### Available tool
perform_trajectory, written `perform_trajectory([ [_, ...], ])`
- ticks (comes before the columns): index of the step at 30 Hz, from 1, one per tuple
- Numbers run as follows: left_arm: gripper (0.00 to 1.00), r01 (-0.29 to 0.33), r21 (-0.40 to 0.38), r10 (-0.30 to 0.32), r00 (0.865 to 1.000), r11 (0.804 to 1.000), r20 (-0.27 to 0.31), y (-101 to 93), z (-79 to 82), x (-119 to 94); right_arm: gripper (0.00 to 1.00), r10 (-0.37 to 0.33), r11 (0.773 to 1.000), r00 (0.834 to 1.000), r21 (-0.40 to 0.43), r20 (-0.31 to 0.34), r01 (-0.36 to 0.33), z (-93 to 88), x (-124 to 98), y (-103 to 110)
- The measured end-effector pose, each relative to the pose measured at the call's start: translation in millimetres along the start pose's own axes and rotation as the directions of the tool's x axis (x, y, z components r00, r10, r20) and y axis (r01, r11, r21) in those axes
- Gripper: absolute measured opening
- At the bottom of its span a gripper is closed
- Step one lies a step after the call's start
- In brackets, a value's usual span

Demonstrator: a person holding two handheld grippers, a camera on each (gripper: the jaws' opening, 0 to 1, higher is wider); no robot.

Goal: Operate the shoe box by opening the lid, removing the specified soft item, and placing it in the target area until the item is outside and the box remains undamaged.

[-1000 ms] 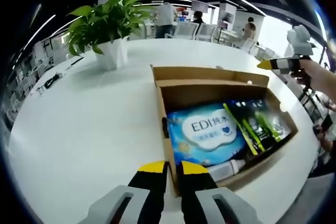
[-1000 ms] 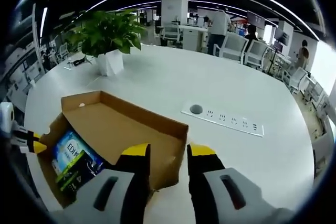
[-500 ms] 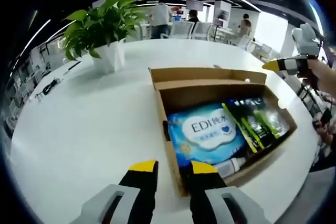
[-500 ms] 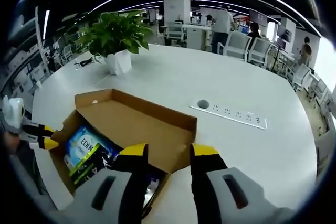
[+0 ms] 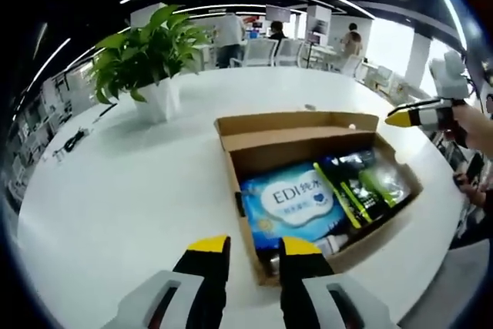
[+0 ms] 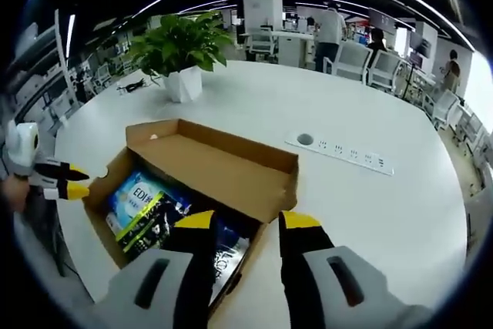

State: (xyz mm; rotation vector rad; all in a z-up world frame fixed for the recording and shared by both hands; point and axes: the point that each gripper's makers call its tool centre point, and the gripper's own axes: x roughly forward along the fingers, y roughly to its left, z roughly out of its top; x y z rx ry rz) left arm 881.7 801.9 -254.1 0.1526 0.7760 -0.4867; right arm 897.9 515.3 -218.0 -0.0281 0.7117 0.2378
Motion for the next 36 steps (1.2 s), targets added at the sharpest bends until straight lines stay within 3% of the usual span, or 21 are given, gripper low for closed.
perform_trajectory([
  [10,0.26,0.040,0.025,-0.040,0.999,0.999,0.004,-17.0,6.0,-11,0.30,0.030,0.999,0.999,0.012,-0.013,-0.029,-13.3,-13,15],
  [20,0.27,0.091,0.042,-0.091,0.996,0.995,-0.009,-33.3,1.7,-15,0.30,0.067,0.998,0.997,-0.006,-0.044,-0.068,-28.2,-24,25],
  [27,0.28,0.134,0.000,-0.134,0.991,0.991,-0.008,-39.4,5.7,-14,0.29,0.088,0.996,0.994,-0.018,-0.063,-0.090,-41.7,-32,33],
  [31,0.29,0.201,-0.121,-0.204,0.979,0.972,-0.013,-47.6,8.9,-10,0.29,0.089,0.995,0.993,-0.041,-0.071,-0.092,-49.0,-32,31],
  [34,0.29,0.204,-0.121,-0.207,0.978,0.971,-0.013,-47.9,11.2,-8,0.29,0.095,0.995,0.993,-0.037,-0.073,-0.097,-52.6,-34,32],
  [36,0.29,0.238,-0.138,-0.244,0.970,0.961,-0.025,-54.1,12.2,-4,0.28,0.099,0.994,0.993,-0.039,-0.069,-0.102,-54.8,-38,34],
])
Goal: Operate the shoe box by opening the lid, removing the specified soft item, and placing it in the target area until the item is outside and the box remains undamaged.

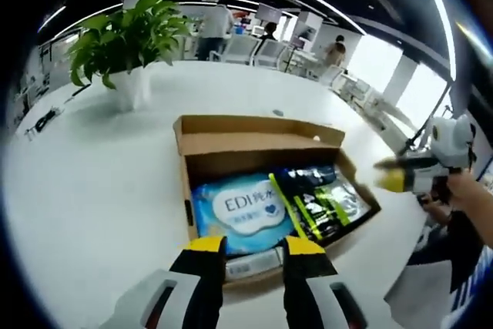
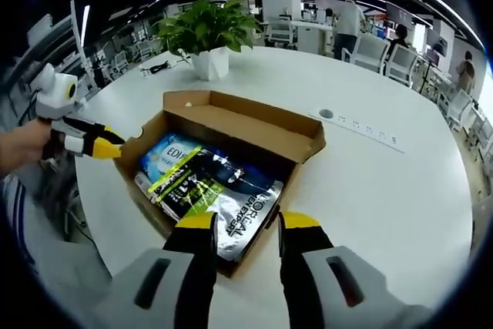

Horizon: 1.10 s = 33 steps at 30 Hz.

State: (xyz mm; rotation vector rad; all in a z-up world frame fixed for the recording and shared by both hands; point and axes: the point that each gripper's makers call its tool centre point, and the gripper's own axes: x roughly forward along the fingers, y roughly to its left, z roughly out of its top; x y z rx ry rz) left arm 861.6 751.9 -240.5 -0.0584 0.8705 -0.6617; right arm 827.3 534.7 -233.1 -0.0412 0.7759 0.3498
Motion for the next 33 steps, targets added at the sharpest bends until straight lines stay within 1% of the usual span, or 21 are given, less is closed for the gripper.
perform_trajectory([
  [1,0.29,0.013,-0.012,-0.013,1.000,1.000,-0.004,-6.0,-2.3,1,0.28,0.010,1.000,1.000,-0.004,0.006,-0.010,-1.0,-1,2],
  [4,0.29,0.032,-0.059,-0.032,0.999,0.998,-0.001,-9.0,-1.9,7,0.29,0.018,1.000,1.000,-0.002,0.004,-0.018,-2.2,1,2],
  [5,0.29,0.041,-0.073,-0.041,0.999,0.997,-0.003,-14.2,-3.3,6,0.29,0.022,1.000,1.000,0.008,0.008,-0.022,-3.1,1,2],
  [9,0.29,0.071,-0.090,-0.072,0.997,0.993,-0.010,-19.4,-1.6,14,0.29,0.028,0.999,1.000,0.018,0.012,-0.028,-6.4,-2,3],
  [14,0.29,0.110,-0.105,-0.113,0.993,0.988,-0.024,-23.8,1.5,25,0.30,0.045,0.998,0.998,0.033,0.035,-0.046,-3.8,-3,1],
  [15,0.29,0.120,-0.109,-0.124,0.992,0.987,-0.028,-29.0,-0.5,26,0.30,0.046,0.998,0.998,0.034,0.036,-0.048,-3.2,-3,1],
  [17,0.29,0.192,-0.138,-0.194,0.981,0.972,-0.002,-39.1,5.1,29,0.29,0.051,0.998,0.998,0.030,0.043,-0.052,-1.0,-2,0],
  [18,0.29,0.234,-0.153,-0.236,0.972,0.960,0.008,-44.6,7.9,31,0.29,0.056,0.998,0.997,0.030,0.048,-0.057,0.4,-2,-1],
  [19,0.29,0.249,-0.161,-0.252,0.968,0.955,0.003,-48.0,7.1,32,0.29,0.061,0.998,0.997,0.032,0.050,-0.063,1.0,-1,-1],
  [23,0.29,0.235,-0.143,-0.241,0.970,0.961,-0.027,-42.7,5.6,43,0.28,0.075,0.996,0.995,0.038,0.063,-0.078,2.7,0,2],
  [26,0.29,0.253,-0.151,-0.262,0.964,0.956,-0.041,-43.6,5.2,49,0.28,0.080,0.996,0.995,0.044,0.062,-0.082,2.1,0,3],
  [33,0.29,0.269,-0.161,-0.281,0.958,0.950,-0.060,-44.6,0.5,59,0.28,0.087,0.994,0.994,0.054,0.073,-0.091,5.1,0,5],
])
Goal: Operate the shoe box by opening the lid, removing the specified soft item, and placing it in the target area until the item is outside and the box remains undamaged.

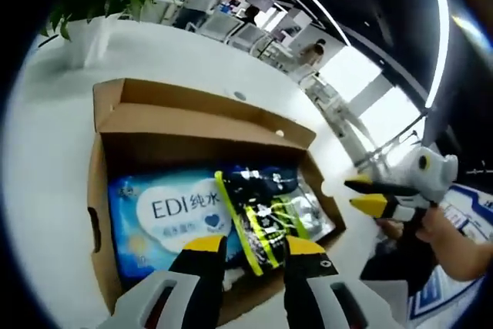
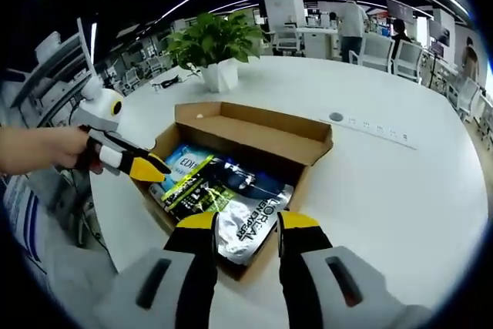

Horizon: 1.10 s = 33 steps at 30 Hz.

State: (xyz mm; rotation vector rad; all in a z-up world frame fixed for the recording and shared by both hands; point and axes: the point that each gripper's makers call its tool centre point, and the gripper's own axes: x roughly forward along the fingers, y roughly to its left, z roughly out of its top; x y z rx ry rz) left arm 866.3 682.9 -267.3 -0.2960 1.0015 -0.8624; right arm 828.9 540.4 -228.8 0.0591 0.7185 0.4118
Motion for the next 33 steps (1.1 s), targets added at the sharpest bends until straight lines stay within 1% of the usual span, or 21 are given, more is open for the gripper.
perform_trajectory([
  [7,0.28,0.021,-0.052,-0.021,1.000,0.998,0.000,-0.8,-1.3,9,0.27,-0.004,1.000,1.000,0.001,0.004,0.004,1.4,0,-2],
  [11,0.23,0.036,-0.073,-0.037,0.999,0.997,-0.008,-4.2,-1.4,14,0.27,-0.007,1.000,1.000,0.001,0.001,0.007,1.6,0,-5],
  [16,0.21,0.049,-0.085,-0.051,0.998,0.995,-0.020,-5.5,-2.1,20,0.26,-0.013,1.000,1.000,-0.001,-0.004,0.013,0.5,2,-7],
  [22,0.21,0.045,-0.099,-0.048,0.998,0.994,-0.033,-0.4,-3.6,27,0.26,-0.016,1.000,1.000,-0.005,-0.006,0.016,1.3,3,-9],
  [29,0.16,0.048,-0.123,-0.054,0.997,0.991,-0.048,-0.4,-5.6,31,0.26,-0.018,1.000,1.000,-0.005,-0.009,0.018,0.4,4,-9],
  [33,0.14,0.047,-0.141,-0.054,0.997,0.989,-0.046,1.0,-4.5,33,0.26,-0.018,1.000,1.000,-0.007,-0.012,0.018,0.3,4,-10],
])
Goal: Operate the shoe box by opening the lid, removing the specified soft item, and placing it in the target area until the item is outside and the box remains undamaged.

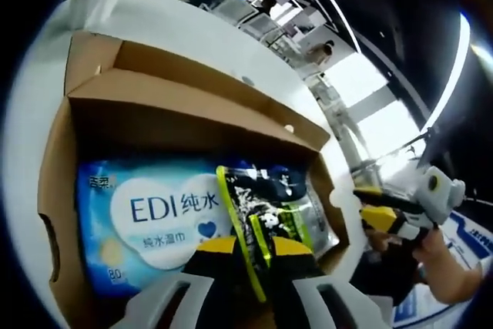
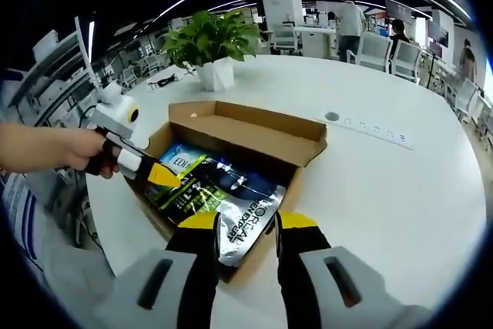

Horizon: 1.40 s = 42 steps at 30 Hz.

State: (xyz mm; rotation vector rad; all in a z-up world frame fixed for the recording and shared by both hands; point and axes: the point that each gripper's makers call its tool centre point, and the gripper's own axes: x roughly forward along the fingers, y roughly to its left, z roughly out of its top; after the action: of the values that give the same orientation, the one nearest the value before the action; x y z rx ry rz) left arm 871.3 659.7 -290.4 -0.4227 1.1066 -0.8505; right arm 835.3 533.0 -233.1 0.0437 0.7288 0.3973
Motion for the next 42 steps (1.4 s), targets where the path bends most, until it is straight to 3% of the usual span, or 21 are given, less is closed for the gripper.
perform_trajectory([
  [10,0.01,-0.011,-0.026,0.012,1.000,1.000,0.024,5.9,1.6,-3,0.25,0.002,1.000,1.000,-0.005,-0.003,-0.002,-0.2,1,2],
  [22,0.00,-0.049,-0.029,0.050,0.998,0.998,0.036,16.7,4.4,-17,0.25,0.019,1.000,1.000,-0.003,0.006,-0.019,5.2,7,9],
  [34,0.00,-0.092,-0.039,0.094,0.995,0.995,0.046,37.5,5.5,-32,0.24,0.061,0.998,0.997,-0.023,-0.041,-0.062,-5.8,28,29],
  [42,0.00,-0.101,-0.035,0.103,0.993,0.994,0.049,41.0,6.9,-37,0.23,0.072,0.997,0.996,-0.017,-0.057,-0.073,-8.9,38,30],
])
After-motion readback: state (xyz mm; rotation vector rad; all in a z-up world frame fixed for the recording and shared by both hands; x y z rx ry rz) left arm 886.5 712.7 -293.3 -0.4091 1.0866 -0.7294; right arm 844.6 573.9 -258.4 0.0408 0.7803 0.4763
